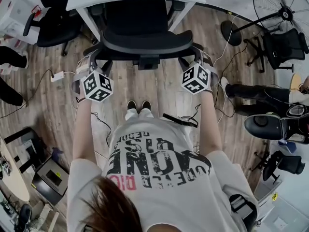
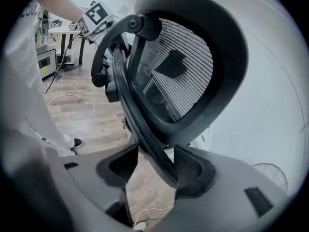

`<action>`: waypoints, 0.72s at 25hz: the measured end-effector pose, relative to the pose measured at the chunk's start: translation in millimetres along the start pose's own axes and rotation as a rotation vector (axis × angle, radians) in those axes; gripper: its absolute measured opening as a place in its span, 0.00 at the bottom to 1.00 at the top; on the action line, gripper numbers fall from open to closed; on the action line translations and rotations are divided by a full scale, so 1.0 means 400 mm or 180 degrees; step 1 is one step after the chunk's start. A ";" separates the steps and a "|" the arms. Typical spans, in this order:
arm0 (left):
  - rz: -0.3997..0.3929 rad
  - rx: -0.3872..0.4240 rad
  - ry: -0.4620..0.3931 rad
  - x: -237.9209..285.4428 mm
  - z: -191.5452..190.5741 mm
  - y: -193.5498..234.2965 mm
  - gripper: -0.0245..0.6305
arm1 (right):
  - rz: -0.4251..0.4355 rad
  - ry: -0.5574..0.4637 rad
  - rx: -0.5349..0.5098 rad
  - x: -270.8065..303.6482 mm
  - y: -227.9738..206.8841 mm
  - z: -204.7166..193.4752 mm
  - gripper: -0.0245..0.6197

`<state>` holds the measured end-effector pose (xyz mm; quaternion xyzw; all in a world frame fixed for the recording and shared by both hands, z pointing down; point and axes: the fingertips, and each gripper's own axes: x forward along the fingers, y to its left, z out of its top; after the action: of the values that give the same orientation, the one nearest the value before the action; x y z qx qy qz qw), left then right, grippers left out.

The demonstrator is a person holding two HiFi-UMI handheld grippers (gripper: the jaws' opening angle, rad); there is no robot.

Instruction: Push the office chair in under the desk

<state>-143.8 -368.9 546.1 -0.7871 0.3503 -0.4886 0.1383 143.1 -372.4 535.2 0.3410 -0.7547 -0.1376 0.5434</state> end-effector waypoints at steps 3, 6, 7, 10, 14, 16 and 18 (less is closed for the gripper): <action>-0.0025 -0.0199 -0.0057 -0.017 0.002 0.003 0.41 | -0.0069 -0.0142 0.0138 -0.027 0.000 0.014 0.35; 0.0020 -0.0330 -0.0126 -0.044 0.008 0.011 0.41 | -0.0099 -0.0374 0.0435 -0.065 -0.005 0.033 0.35; 0.0046 -0.0346 -0.0138 -0.053 0.010 0.014 0.41 | -0.0111 -0.0455 0.0542 -0.077 -0.007 0.039 0.35; 0.0132 -0.0338 -0.0178 -0.079 0.026 0.019 0.41 | -0.0173 -0.0647 0.0810 -0.109 -0.017 0.052 0.35; 0.0284 -0.0555 -0.0431 -0.124 0.080 0.044 0.39 | -0.0239 -0.0860 0.1136 -0.133 -0.034 0.065 0.29; 0.0312 -0.0784 -0.0615 -0.141 0.106 0.056 0.36 | -0.0268 -0.1000 0.1348 -0.143 -0.042 0.075 0.25; 0.0328 -0.1009 -0.0779 -0.154 0.124 0.066 0.32 | -0.0312 -0.1116 0.1515 -0.156 -0.053 0.083 0.20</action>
<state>-128.9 -351.6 465.8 -0.8335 0.4432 -0.3203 0.0790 131.4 -351.7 465.3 0.4659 -0.8306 -0.0396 0.3023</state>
